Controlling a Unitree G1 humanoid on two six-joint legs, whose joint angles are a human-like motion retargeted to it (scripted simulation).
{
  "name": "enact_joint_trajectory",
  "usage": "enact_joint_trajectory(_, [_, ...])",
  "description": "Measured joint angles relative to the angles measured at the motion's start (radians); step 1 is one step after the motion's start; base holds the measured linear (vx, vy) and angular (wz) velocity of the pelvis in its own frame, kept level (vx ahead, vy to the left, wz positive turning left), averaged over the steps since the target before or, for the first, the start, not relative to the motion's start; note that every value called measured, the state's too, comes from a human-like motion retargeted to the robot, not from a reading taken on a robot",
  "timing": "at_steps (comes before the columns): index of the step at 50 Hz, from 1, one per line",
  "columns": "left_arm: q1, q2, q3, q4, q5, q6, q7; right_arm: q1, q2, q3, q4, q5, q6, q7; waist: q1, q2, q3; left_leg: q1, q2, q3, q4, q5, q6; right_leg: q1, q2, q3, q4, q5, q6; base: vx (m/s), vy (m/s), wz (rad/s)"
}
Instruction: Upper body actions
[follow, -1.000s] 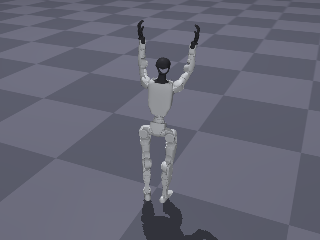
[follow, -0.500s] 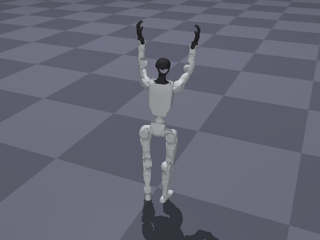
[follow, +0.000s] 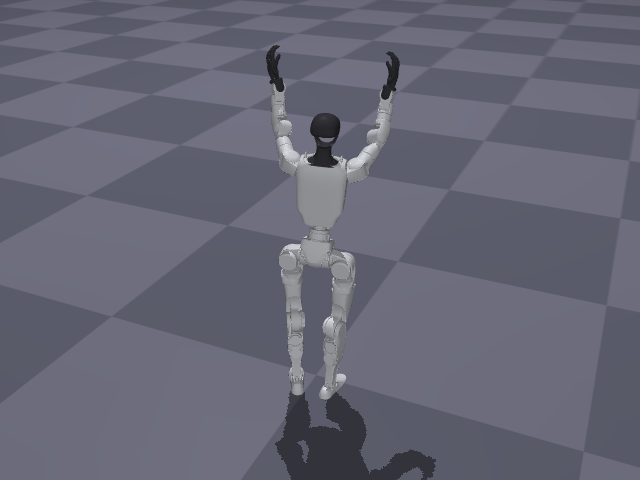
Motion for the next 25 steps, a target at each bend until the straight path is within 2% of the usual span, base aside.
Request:
enact_joint_trajectory(7, [0.271,-0.034,0.105,0.024,0.085,0.007,-0.028,0.273,0.1,-0.086,0.021,-0.161,-0.004,0.048,-0.012,0.019,-0.026,0.028,-0.001,0.0,0.002,0.002,0.004,0.029,0.002,-0.004,0.0,0.004,-0.003,0.11,0.05,0.01])
enact_joint_trajectory(17, [0.833,-0.167,0.303,-0.008,0.195,0.015,-0.203,0.838,0.354,-0.319,0.0,-0.689,-0.073,0.11,-0.058,0.032,0.064,0.134,-0.008,-0.001,-0.002,0.006,0.015,0.134,0.007,-0.015,-0.001,0.009,-0.008,0.01,0.0,0.0])
enact_joint_trajectory(22, [1.151,-0.254,0.347,0.035,0.211,0.045,-0.278,1.088,0.492,-0.386,0.127,-0.83,-0.058,0.17,-0.074,0.045,0.108,0.162,-0.007,0.007,-0.006,0.005,0.017,0.155,0.012,-0.009,-0.002,0.015,-0.009,-0.02,0.0,-0.05])
enact_joint_trajectory(25, [1.303,-0.323,0.39,0.111,0.256,0.081,-0.351,1.235,0.54,-0.405,0.229,-0.893,-0.004,0.214,-0.075,0.046,0.138,0.173,-0.008,0.012,-0.008,0.005,0.018,0.161,0.011,-0.005,-0.002,0.017,-0.009,0.0,0.0,0.0])
